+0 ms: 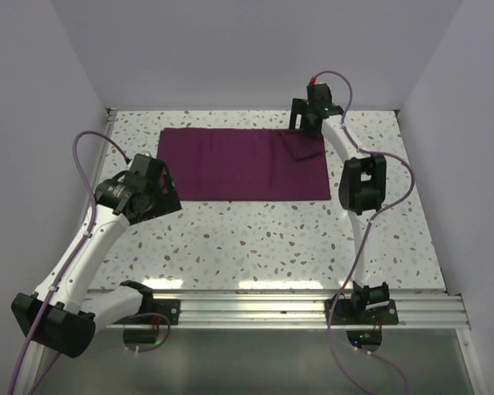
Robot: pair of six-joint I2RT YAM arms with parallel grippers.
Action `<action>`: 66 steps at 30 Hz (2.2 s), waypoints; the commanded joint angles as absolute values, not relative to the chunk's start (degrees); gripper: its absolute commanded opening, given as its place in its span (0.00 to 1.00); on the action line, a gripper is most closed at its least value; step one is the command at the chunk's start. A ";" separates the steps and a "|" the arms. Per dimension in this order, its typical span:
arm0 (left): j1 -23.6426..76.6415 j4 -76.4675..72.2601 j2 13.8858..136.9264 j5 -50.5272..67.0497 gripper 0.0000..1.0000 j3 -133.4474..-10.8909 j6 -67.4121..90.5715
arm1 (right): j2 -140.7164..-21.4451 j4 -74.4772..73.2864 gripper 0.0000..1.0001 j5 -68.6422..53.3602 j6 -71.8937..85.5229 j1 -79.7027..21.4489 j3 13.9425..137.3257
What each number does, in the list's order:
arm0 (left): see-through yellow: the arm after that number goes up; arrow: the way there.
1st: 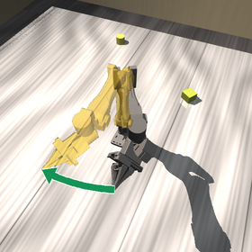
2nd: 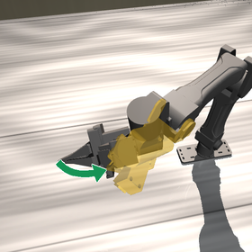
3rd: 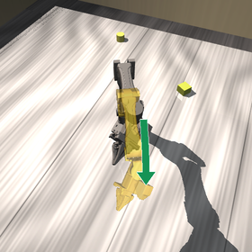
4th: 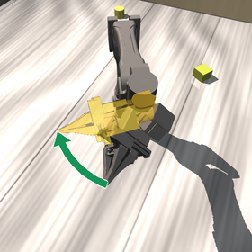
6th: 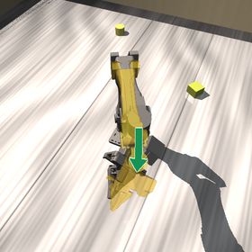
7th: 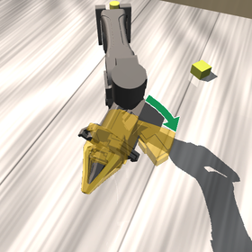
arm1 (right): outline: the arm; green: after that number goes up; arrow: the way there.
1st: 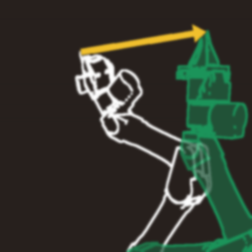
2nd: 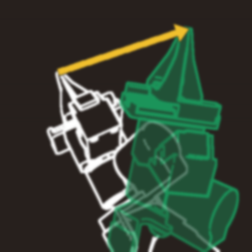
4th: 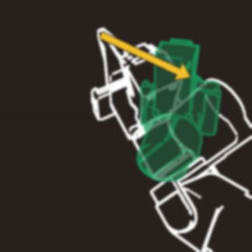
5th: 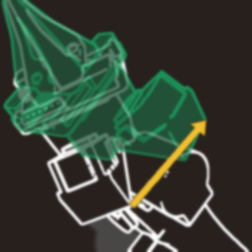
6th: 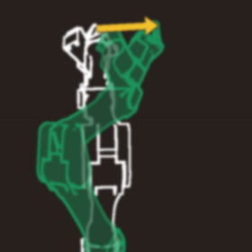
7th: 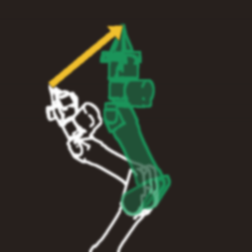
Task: Open and lay out the surgical kit
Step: Open the surgical kit at the center of the board.
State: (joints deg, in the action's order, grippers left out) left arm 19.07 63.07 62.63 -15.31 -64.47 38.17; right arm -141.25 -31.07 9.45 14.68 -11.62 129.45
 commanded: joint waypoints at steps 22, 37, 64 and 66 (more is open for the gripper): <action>19.60 58.80 59.42 -14.76 0.93 -60.21 39.64 | -129.98 -34.10 0.98 8.87 11.87 -17.22 112.23; 19.60 62.14 56.34 -16.26 0.93 -59.24 39.11 | -136.32 -38.23 0.66 19.33 11.86 -18.28 117.51; 19.51 58.19 56.42 -15.73 1.00 -57.83 32.00 | -130.18 -44.55 0.00 22.76 11.69 -18.89 118.74; 19.51 57.22 56.60 -15.03 1.00 -58.62 31.47 | -128.42 -46.75 0.00 23.46 11.60 -19.16 119.09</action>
